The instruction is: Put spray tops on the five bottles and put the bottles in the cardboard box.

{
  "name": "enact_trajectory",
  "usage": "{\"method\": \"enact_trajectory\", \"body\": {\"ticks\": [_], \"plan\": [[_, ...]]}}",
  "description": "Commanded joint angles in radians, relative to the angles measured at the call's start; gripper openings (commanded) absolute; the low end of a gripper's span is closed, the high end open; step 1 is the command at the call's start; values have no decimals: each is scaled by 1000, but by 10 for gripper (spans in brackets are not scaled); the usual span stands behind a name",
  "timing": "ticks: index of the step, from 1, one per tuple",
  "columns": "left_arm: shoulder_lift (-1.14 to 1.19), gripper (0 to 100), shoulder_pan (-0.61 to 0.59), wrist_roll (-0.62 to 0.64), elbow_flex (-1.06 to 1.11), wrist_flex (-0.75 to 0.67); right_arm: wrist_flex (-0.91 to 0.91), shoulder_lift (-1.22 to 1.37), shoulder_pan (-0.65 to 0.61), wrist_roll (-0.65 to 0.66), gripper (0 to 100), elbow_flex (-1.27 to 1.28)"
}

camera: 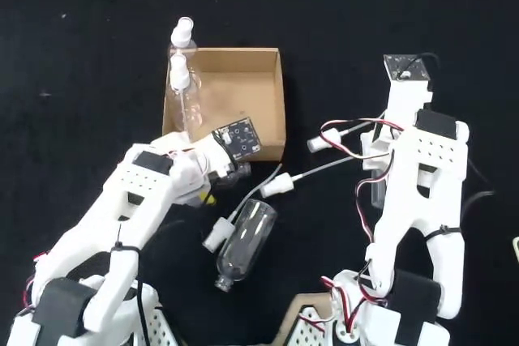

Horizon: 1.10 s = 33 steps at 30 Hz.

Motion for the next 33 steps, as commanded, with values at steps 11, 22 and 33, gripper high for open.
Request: {"method": "enact_trajectory", "body": {"ticks": [11, 22, 33], "plan": [[-212, 274, 25, 8, 90, 55, -2, -54, 12, 6, 152, -39], [-51, 278, 53, 106, -62, 68, -2, -54, 12, 6, 152, -41], [106, 277, 101, 209, -166, 60, 0, -54, 12, 6, 152, -38]]}}
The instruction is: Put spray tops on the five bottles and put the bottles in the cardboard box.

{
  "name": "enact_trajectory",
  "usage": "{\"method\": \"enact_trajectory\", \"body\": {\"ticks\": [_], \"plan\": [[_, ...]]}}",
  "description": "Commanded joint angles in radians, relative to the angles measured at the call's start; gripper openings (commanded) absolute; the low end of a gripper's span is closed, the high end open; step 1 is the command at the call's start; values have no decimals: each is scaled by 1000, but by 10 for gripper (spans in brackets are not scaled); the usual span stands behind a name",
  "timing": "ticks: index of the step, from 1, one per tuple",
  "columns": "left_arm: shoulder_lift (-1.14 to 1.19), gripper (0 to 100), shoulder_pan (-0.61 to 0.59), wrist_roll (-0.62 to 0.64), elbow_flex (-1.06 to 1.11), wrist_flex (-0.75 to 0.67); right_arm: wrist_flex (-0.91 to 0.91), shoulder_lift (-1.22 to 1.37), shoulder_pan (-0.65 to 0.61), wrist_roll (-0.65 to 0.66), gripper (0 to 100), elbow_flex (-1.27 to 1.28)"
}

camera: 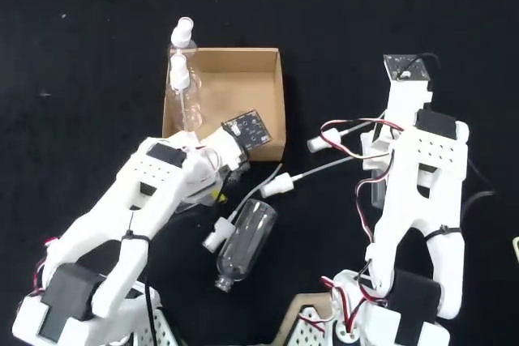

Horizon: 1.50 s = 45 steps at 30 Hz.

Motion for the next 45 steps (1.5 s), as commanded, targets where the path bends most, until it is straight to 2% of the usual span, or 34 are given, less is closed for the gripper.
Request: {"method": "enact_trajectory", "body": {"ticks": [1, 14, 22, 28, 35, 38, 43, 45], "plan": [[12, 277, 36, 41, -54, -2, 0, -54, 12, 6, 152, -38], [115, 271, 45, 38, -101, 6, 5, -54, 12, 6, 152, -38], [104, 61, 45, 35, -59, 9, 0, -54, 12, 6, 152, -42], [64, 54, 21, 40, -154, 213, 8, -54, 12, 5, 152, -61], [-269, 54, 8, 41, -97, 416, 196, -45, 12, 17, 154, -308], [-423, 54, -30, 41, -13, 485, 264, -48, -8, 144, 155, -361], [-635, 55, -117, 44, 104, 486, 391, -45, -94, 499, 152, -369], [-715, 55, -151, 81, 128, 486, 408, -45, -120, 624, 152, -354]]}}
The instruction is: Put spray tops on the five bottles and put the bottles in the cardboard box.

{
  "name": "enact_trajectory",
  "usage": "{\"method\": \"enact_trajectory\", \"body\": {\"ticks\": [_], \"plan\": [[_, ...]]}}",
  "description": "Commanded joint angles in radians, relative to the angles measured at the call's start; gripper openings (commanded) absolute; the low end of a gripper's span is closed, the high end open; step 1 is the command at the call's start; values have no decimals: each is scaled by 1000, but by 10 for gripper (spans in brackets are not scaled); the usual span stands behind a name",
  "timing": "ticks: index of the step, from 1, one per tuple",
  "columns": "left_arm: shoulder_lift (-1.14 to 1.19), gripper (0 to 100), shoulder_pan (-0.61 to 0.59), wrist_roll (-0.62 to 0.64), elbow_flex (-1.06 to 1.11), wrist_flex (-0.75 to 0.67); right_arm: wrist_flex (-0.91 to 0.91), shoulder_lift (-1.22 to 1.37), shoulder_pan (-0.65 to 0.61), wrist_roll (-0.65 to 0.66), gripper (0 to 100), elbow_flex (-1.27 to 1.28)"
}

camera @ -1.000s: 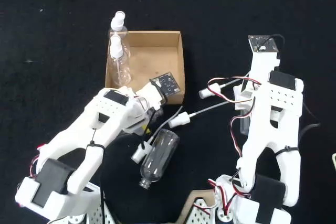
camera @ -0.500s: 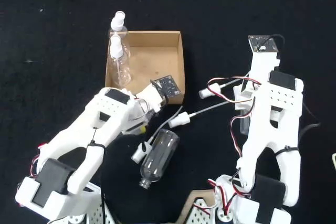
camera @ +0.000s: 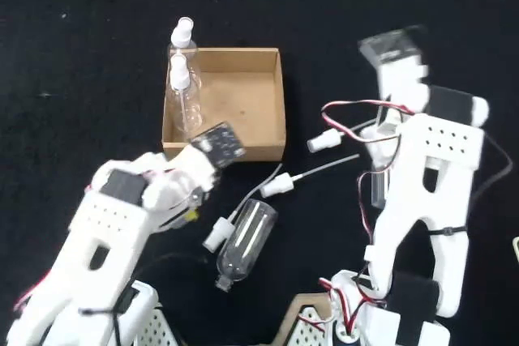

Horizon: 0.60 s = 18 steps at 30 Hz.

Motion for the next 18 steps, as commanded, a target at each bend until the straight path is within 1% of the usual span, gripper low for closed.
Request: {"method": "enact_trajectory", "body": {"ticks": [1, 3, 6, 7, 8, 11, 14, 16, 18], "plan": [[-169, 55, -73, 74, 13, 5, 32, -47, -58, 245, 152, -30], [-242, 55, -107, 130, 27, 5, 2, -44, -86, 308, 152, -24], [-327, 57, -150, 175, 53, -6, -107, -7, -130, 290, 152, -2], [-351, 56, -159, 193, 65, -18, -129, 16, -143, 305, 152, 2], [-373, 57, -168, 218, 77, -35, -138, 45, -153, 342, 152, 2], [-414, 57, -177, 288, 120, -94, -143, 151, -167, 531, 155, -25], [-420, 58, -177, 308, 148, -117, -144, 259, -163, 695, 155, -113], [-420, 58, -177, 318, 163, -121, -144, 337, -157, 743, 155, -189], [-422, 58, -177, 327, 171, -123, -141, 415, -160, 761, 155, -269]]}}
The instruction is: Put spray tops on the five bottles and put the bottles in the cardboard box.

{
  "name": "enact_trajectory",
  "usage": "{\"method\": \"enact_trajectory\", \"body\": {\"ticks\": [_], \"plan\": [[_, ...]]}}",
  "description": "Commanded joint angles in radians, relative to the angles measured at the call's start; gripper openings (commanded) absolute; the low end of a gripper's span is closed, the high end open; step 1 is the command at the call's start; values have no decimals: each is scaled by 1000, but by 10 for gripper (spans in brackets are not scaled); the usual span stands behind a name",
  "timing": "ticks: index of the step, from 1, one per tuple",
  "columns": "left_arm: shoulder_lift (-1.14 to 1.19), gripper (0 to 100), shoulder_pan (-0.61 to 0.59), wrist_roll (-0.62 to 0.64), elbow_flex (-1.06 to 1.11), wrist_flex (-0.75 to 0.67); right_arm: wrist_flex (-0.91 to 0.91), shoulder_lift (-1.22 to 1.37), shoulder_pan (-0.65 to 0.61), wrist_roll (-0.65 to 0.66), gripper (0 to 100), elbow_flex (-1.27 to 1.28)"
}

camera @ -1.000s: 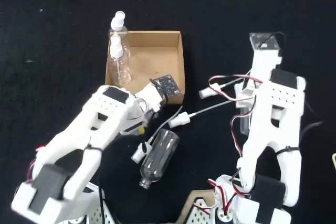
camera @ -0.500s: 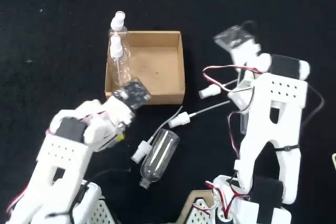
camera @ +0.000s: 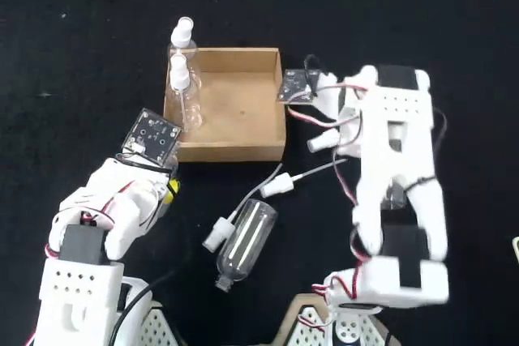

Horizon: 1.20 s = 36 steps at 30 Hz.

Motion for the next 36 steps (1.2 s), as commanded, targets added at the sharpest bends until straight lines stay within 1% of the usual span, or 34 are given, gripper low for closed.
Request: {"method": "enact_trajectory", "body": {"ticks": [1, 3, 8, 12, 15, 23, 28, 31, 33, 34, 36], "plan": [[-23, 58, -15, 23, -5, -25, -11, 105, -12, 52, 155, -176], [-25, 58, -15, 23, -5, -25, -9, 185, -23, 58, 155, -239], [-26, 58, -15, 25, -5, -18, -8, 344, -35, 172, 155, -298], [-26, 58, -15, 25, -4, -17, 21, 357, -41, 175, 155, -314], [-26, 58, -13, 25, -4, -17, 52, 363, -71, 175, 155, -309], [-26, 58, -15, 25, 8, -14, -37, 437, -68, 173, 155, -302], [-26, 58, -15, 25, 13, -15, -95, 476, -43, 173, 155, -315], [-26, 58, -15, 25, 13, -15, -103, 496, -38, 172, 156, -314], [-26, 58, -15, 25, 13, -15, -103, 499, -38, 146, 157, -314], [-26, 58, -15, 25, 13, -15, -104, 499, -38, 123, 161, -318], [-26, 58, -15, 25, 13, -15, -107, 499, -37, 106, 210, -318]]}}
